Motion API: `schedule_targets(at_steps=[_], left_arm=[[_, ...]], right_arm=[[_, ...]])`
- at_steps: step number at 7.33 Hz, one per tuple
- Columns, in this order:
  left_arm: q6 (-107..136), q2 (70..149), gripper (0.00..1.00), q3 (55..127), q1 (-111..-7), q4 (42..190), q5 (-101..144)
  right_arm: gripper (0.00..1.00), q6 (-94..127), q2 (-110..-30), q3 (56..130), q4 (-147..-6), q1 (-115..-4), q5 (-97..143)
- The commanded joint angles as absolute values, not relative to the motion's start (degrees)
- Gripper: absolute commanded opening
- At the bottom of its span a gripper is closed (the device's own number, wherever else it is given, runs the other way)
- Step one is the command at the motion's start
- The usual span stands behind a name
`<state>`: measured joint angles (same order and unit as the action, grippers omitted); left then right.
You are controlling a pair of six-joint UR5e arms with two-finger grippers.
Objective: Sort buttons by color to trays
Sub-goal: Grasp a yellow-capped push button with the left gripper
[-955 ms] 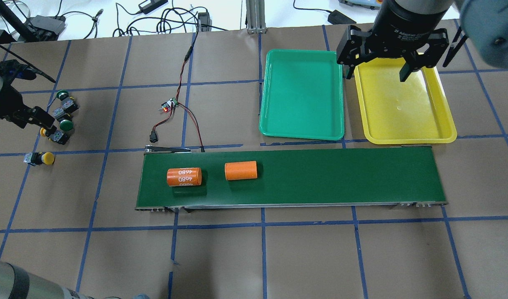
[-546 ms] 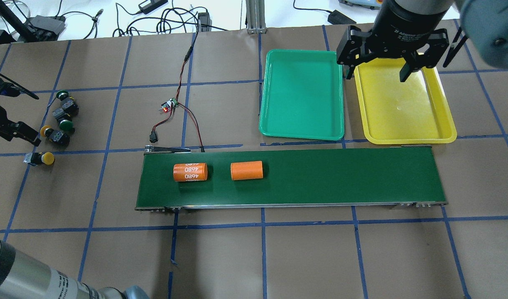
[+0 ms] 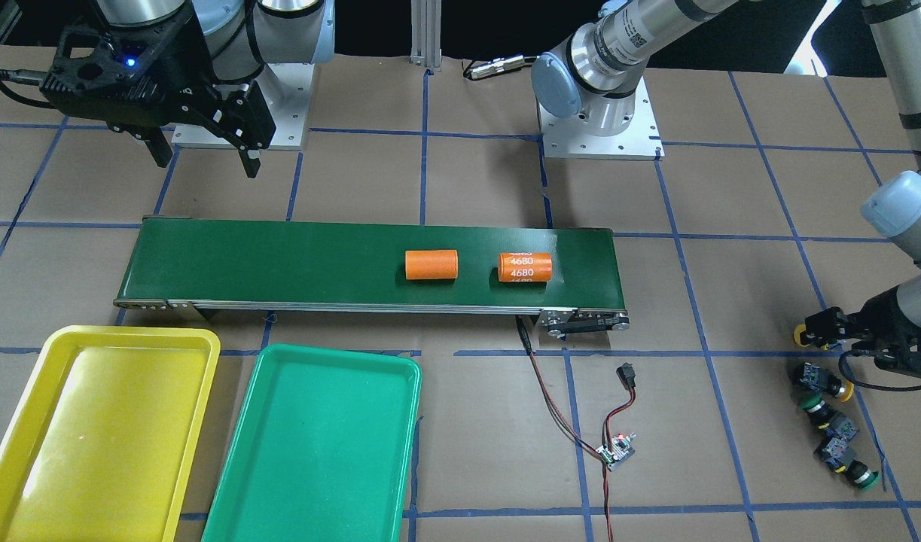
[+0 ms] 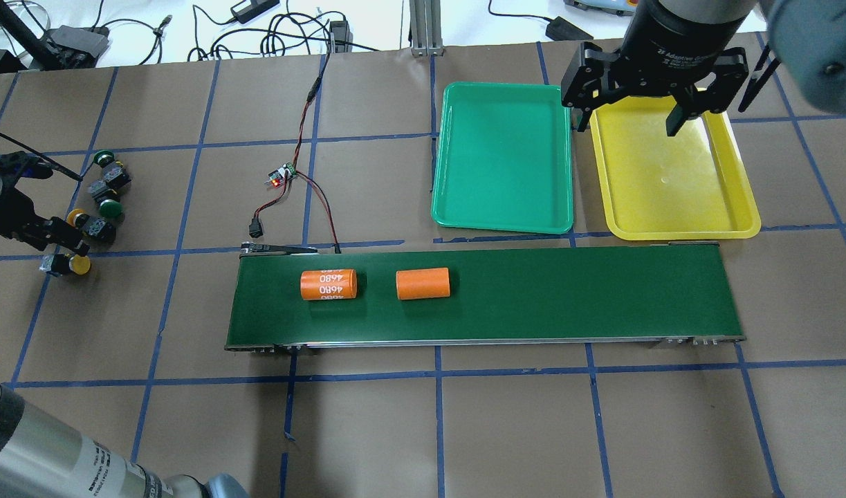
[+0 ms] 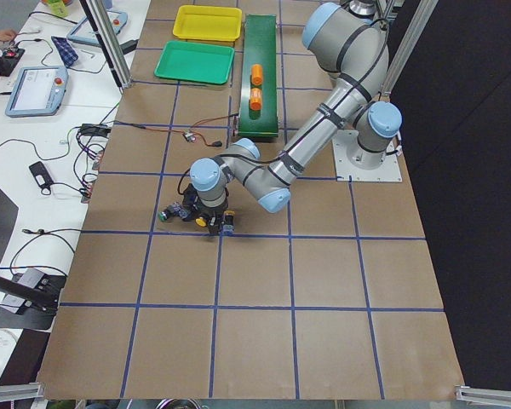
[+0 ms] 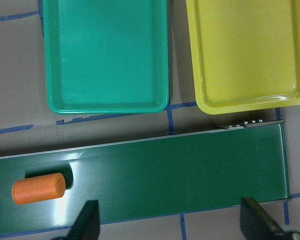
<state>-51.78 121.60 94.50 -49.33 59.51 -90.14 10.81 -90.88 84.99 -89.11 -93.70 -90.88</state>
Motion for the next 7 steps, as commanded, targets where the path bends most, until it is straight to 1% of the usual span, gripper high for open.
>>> schedule_targets(at_steps=[1,2,3,4,5,6,7], left_arm=[[-51.85,123.13,1.00,95.97,-47.83,59.15,-90.00],[-52.03,123.13,1.00,96.59,-46.94,59.15,-90.09],[-51.86,122.26,0.95,96.85,-46.85,59.32,-90.26],[-51.59,121.21,0.86,96.86,-46.85,60.02,-90.52],[-51.59,120.42,0.74,97.12,-46.85,60.03,-90.44],[-51.59,119.80,0.42,97.73,-46.93,60.03,-90.27],[-51.50,118.58,0.19,98.87,-47.72,60.12,-90.09]], right_arm=[[1.00,10.81,-90.88,84.99,-89.12,-93.69,-90.88],[1.00,10.81,-90.88,84.99,-89.12,-93.78,-90.88],[1.00,10.81,-90.88,84.99,-89.12,-93.69,-90.88],[1.00,10.81,-90.88,84.99,-89.12,-93.78,-90.88],[1.00,10.81,-90.88,84.99,-89.12,-93.78,-90.88],[1.00,10.81,-90.79,84.99,-89.03,-93.78,-90.88],[1.00,10.81,-90.79,84.99,-89.12,-93.78,-90.88]])
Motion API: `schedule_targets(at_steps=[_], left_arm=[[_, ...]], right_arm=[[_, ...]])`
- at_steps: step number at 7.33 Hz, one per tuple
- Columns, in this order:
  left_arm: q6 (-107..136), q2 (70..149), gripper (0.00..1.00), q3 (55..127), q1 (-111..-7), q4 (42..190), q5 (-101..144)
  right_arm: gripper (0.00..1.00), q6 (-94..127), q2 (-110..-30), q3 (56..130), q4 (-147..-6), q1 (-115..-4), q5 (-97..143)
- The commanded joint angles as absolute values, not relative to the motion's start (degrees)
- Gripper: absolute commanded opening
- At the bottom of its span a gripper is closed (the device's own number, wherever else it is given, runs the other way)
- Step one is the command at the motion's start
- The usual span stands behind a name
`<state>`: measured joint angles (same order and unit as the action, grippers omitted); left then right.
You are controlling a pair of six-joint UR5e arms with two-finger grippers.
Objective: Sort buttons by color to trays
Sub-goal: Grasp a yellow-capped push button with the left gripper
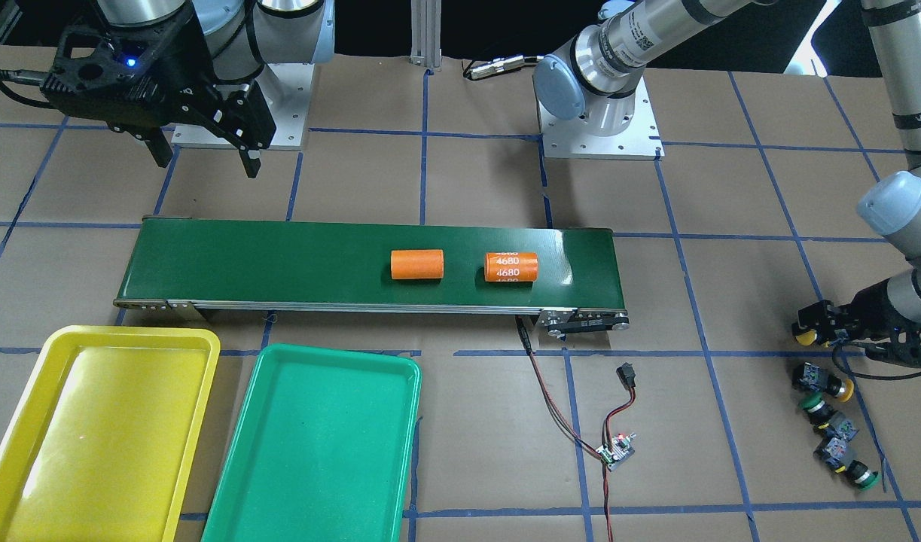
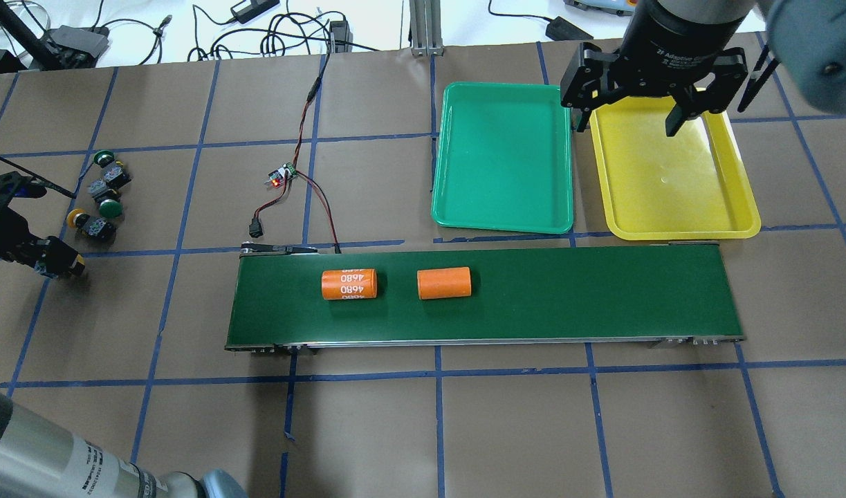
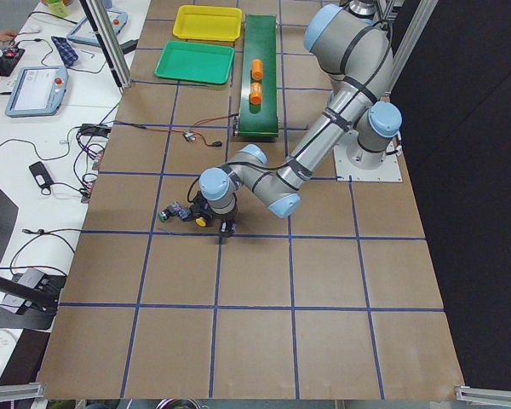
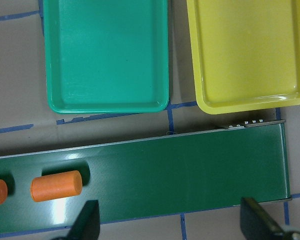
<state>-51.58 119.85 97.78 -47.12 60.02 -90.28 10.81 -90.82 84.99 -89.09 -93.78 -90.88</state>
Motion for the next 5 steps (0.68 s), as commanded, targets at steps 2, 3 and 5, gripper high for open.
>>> schedule_targets(at_steps=[2,3,5], left_arm=[[-42.33,109.65,0.18,102.81,-52.95,67.37,-88.61],[-32.53,104.81,0.18,104.66,-59.87,71.94,-85.11],[-22.43,97.33,0.18,112.28,-73.33,74.10,-78.93]], right_arm=[[1.00,10.81,-90.88,84.99,-89.12,-93.78,-90.88],[1.00,10.81,-90.88,85.08,-89.03,-93.78,-90.88],[1.00,10.81,-90.88,84.99,-89.12,-93.87,-90.88]])
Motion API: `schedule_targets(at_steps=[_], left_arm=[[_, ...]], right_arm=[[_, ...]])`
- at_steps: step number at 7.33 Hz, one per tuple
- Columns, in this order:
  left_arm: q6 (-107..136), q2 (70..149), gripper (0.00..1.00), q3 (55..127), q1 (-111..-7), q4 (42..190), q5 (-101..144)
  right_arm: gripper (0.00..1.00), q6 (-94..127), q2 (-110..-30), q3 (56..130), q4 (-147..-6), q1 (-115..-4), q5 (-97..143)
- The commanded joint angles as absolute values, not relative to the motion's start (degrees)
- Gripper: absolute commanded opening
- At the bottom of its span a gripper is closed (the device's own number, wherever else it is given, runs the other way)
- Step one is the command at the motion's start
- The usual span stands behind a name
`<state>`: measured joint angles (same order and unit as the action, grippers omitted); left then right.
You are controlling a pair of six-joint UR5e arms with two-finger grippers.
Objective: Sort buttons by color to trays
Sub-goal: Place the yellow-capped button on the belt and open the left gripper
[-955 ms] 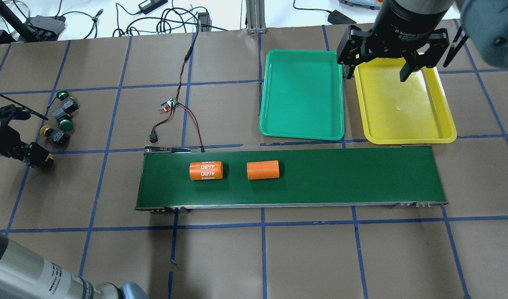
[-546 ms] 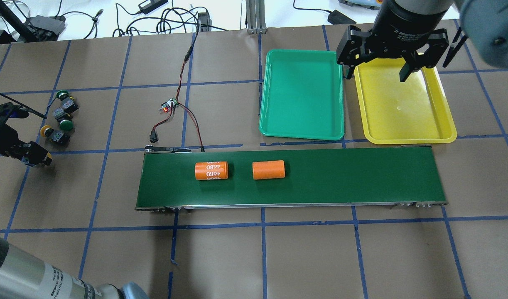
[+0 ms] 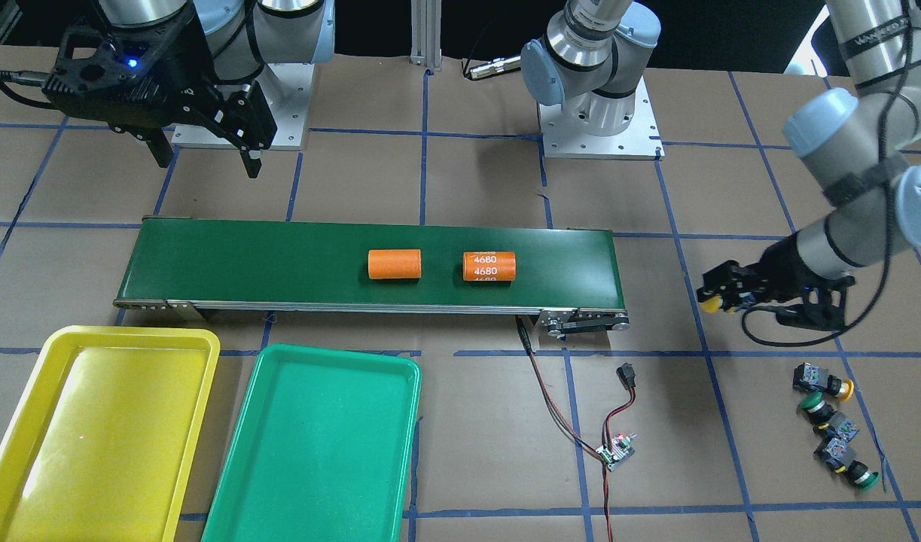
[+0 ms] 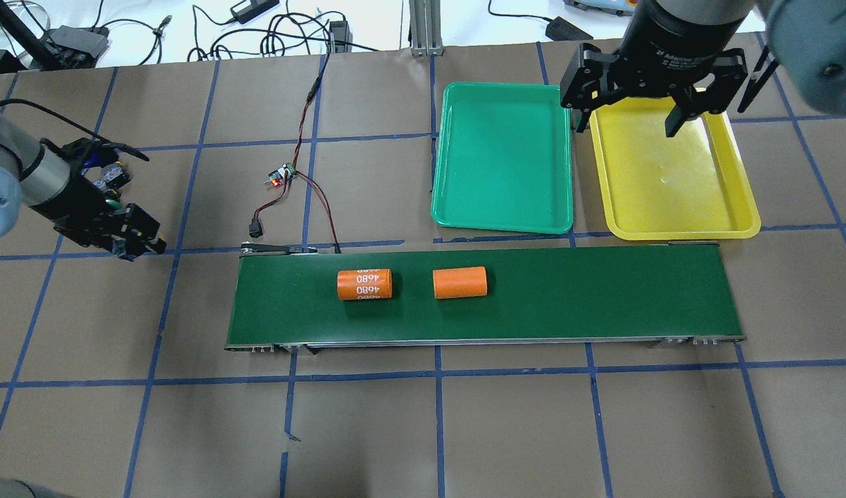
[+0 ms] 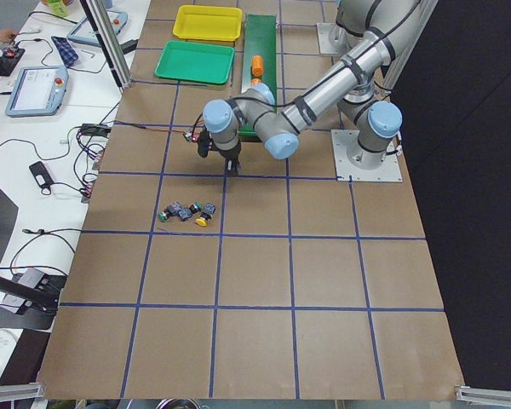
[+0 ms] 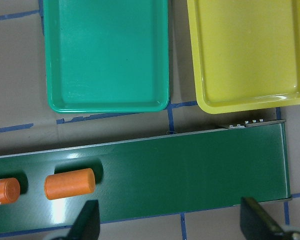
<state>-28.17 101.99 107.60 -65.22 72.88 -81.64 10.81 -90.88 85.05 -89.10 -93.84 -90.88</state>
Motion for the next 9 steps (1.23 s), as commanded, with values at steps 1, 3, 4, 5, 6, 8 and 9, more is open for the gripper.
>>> schedule_targets(at_steps=[1,3,4,5,6,8,9], left_arm=[[-17.45,95.47,0.18,114.76,-77.83,72.87,-78.93],[-11.97,97.01,0.33,115.22,-84.26,69.37,-79.36],[-10.13,97.64,0.93,115.66,-85.07,67.00,-79.63],[-10.28,97.39,1.00,115.84,-84.99,66.97,-82.07],[-10.37,97.47,1.00,114.10,-84.47,66.62,-85.74],[-14.20,101.22,1.00,103.25,-77.21,67.58,-91.22],[-21.81,106.21,1.00,97.27,-73.34,67.50,-91.49]], right_arm=[[1.00,10.81,-90.88,84.99,-89.12,-93.87,-90.88],[1.00,10.81,-90.88,84.99,-89.03,-93.78,-90.88],[1.00,10.81,-90.88,84.99,-89.03,-93.78,-90.88],[1.00,10.81,-90.88,84.99,-89.12,-93.78,-90.88],[1.00,10.81,-90.88,85.08,-89.03,-93.78,-90.88],[1.00,10.81,-90.88,84.99,-89.03,-93.78,-90.88],[1.00,10.81,-90.88,84.99,-89.03,-93.78,-90.88]])
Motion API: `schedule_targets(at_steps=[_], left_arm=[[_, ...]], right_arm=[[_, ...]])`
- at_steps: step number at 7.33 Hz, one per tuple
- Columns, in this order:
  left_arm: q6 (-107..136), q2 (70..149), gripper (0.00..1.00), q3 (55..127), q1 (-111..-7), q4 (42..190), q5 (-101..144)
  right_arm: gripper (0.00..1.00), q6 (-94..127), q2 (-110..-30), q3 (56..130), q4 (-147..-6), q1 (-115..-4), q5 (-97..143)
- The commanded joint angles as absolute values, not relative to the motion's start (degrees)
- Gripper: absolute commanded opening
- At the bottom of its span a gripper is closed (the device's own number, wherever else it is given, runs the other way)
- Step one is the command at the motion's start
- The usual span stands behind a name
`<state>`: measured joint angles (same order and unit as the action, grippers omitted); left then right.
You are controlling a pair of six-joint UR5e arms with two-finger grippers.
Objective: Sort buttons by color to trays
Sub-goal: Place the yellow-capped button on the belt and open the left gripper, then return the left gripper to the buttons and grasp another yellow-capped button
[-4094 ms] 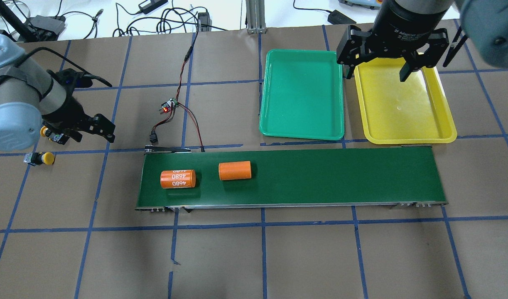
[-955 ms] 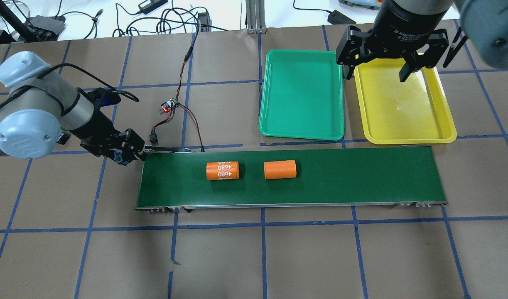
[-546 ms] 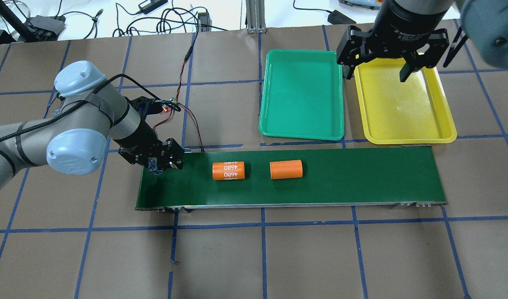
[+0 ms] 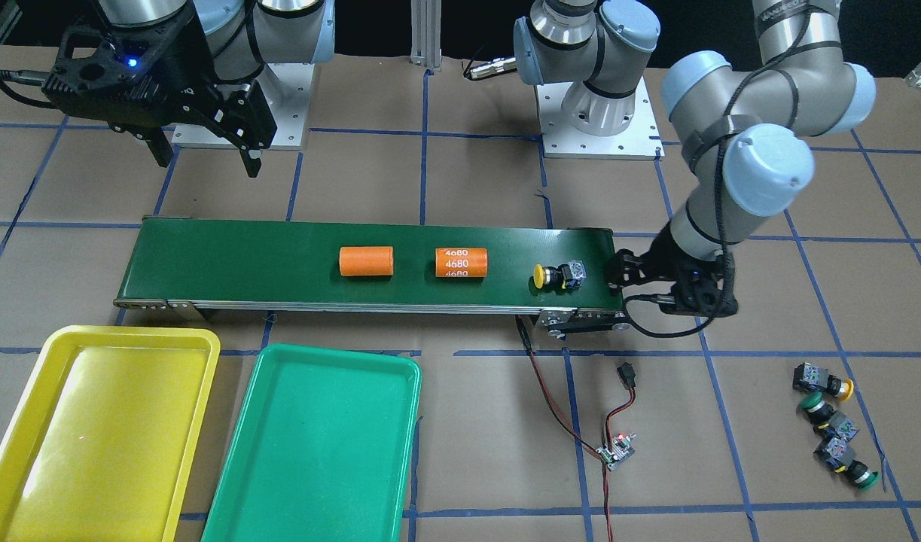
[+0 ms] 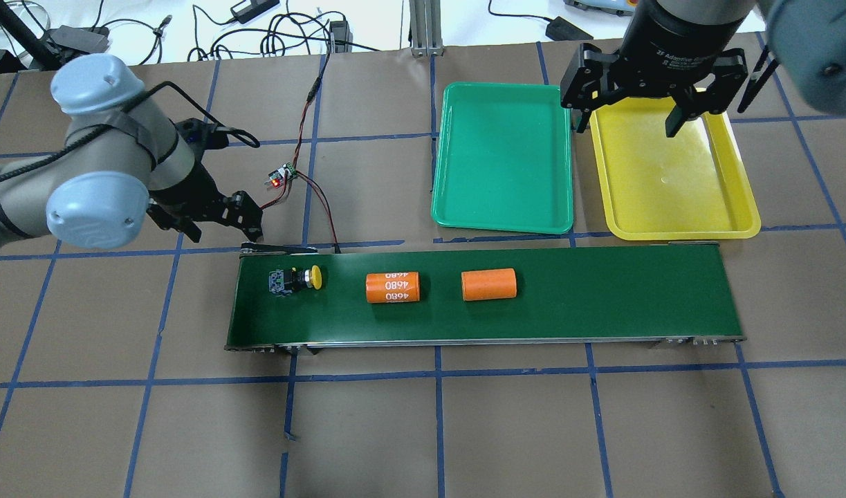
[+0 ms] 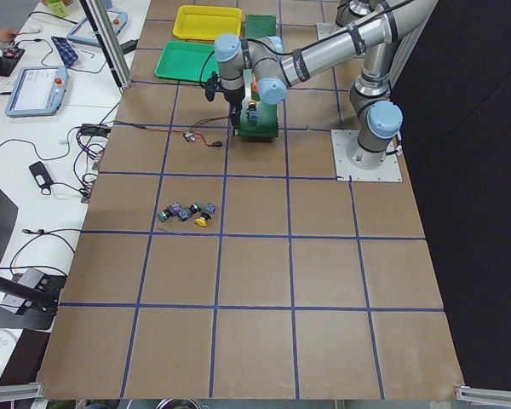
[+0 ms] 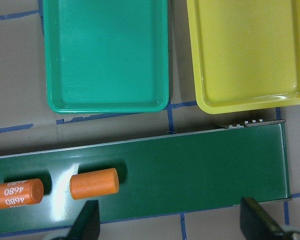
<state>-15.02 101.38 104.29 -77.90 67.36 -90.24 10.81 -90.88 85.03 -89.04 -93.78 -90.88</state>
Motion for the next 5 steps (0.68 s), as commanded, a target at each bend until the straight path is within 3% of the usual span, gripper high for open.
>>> schedule_targets(at_steps=[1,3,5], left_arm=[[-31.37,111.83,1.00,91.73,-68.25,67.50,-92.54],[-49.40,121.77,1.00,81.26,-61.28,66.80,-92.81],[-61.82,126.46,1.00,78.23,-56.98,66.10,-92.11]], right_arm=[[1.00,10.81,-90.88,84.99,-89.03,-93.78,-90.88],[1.00,10.81,-90.88,84.99,-89.12,-93.78,-90.88],[1.00,10.81,-90.88,84.99,-89.03,-93.78,-90.88]])
